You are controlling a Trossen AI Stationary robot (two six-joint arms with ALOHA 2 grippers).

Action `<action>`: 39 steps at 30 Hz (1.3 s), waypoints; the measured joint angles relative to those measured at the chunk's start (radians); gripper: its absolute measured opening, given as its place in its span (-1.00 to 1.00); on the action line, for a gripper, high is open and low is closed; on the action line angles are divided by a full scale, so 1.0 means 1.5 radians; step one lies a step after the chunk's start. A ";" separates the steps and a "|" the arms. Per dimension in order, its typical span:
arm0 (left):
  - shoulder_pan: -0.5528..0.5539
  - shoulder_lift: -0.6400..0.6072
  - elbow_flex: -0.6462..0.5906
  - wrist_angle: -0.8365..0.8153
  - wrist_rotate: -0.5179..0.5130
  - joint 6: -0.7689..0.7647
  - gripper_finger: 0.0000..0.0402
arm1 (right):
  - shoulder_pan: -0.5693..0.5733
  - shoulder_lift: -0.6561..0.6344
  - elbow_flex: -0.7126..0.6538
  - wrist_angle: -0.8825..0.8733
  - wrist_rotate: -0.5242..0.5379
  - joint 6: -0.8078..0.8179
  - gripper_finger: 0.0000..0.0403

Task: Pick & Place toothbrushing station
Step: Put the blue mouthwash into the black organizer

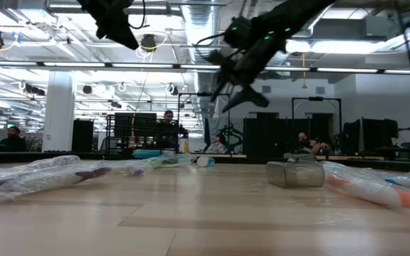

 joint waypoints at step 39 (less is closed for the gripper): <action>0.115 0.006 -0.001 -0.014 0.132 0.096 -0.50 | 0.068 0.203 0.168 -0.189 0.053 0.146 -0.09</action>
